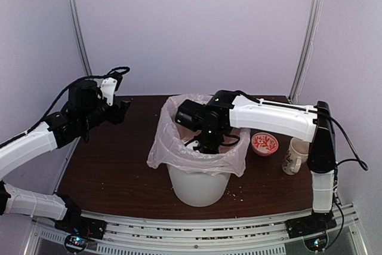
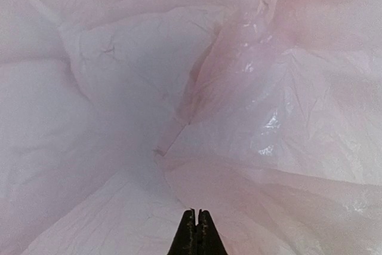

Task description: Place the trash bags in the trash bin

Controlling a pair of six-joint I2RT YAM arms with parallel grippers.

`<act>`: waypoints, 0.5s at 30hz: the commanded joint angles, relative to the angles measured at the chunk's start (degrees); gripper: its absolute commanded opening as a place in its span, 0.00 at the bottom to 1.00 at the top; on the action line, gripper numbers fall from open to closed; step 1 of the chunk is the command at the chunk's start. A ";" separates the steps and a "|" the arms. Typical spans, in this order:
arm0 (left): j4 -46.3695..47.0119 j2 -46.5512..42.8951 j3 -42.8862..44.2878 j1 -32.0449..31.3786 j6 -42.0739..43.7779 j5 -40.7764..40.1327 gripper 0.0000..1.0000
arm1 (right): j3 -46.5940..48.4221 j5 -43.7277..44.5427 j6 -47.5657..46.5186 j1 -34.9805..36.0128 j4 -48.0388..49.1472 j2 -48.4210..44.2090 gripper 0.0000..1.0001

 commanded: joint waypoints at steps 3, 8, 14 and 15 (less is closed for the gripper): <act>2.39 -0.53 -0.20 0.23 0.27 1.12 0.64 | 0.11 -0.53 0.53 -0.24 -0.39 -0.83 0.00; 4.04 -2.70 -1.34 0.26 0.60 3.05 0.65 | -2.55 -0.54 0.94 -0.19 1.42 3.10 0.00; 4.15 -3.32 -1.27 0.27 0.89 7.78 0.65 | -3.44 0.80 1.62 0.34 1.72 6.26 0.00; 3.96 -3.56 -1.05 0.23 0.87 10.25 0.65 | -3.68 0.93 1.63 0.46 1.68 6.39 0.00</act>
